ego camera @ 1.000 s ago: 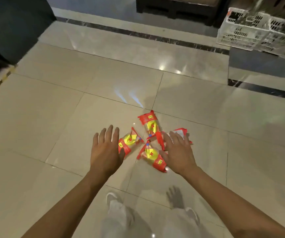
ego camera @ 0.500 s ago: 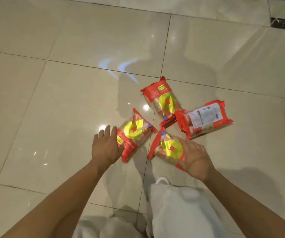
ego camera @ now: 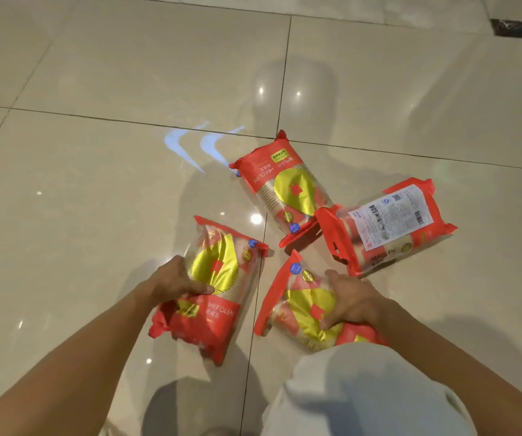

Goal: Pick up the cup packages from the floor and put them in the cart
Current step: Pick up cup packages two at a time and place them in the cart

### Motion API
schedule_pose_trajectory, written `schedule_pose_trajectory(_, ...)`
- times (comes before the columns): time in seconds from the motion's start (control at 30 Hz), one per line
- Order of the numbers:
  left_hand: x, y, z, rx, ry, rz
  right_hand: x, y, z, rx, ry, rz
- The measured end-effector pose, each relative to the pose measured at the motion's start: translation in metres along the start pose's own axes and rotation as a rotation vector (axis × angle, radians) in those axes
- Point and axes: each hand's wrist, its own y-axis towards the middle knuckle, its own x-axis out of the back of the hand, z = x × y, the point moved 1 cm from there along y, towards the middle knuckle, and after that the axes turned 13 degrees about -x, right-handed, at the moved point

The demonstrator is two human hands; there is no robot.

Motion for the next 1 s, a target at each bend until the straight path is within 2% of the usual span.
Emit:
schedule_pose_trajectory(0.13, -0.017, -0.064, -0.016, 0.074, -0.140, -0.109, -0.042, -0.033, -0.007, -0.102, 0.168, 0.030)
schedule_pose_trajectory(0.23, -0.005, -0.126, -0.027, 0.118, -0.255, -0.248, -0.042, -0.083, -0.014, -0.102, 0.223, -0.092)
schedule_pose_trajectory(0.4, 0.044, -0.249, -0.079, 0.084, -0.438, -0.464, 0.085, -0.195, -0.001, -0.027, 0.540, -0.290)
schedule_pose_trajectory(0.53, 0.110, -0.402, -0.195, 0.026, -0.617, -0.633, 0.230, -0.342, 0.017, 0.113, 0.764, -0.366)
schedule_pose_trajectory(0.73, 0.206, -0.642, -0.333, -0.100, -0.682, -0.884, 0.396, -0.588, 0.037, 0.400, 0.838, -0.341)
schedule_pose_trajectory(0.87, 0.226, -0.783, -0.396, -0.126, -0.708, -1.134, 0.448, -0.709, 0.047, 0.651, 0.842, -0.271)
schedule_pose_trajectory(1.0, 0.178, -0.911, -0.439, -0.091, -0.726, -1.456, 0.459, -0.801, 0.053, 0.923, 0.806, -0.085)
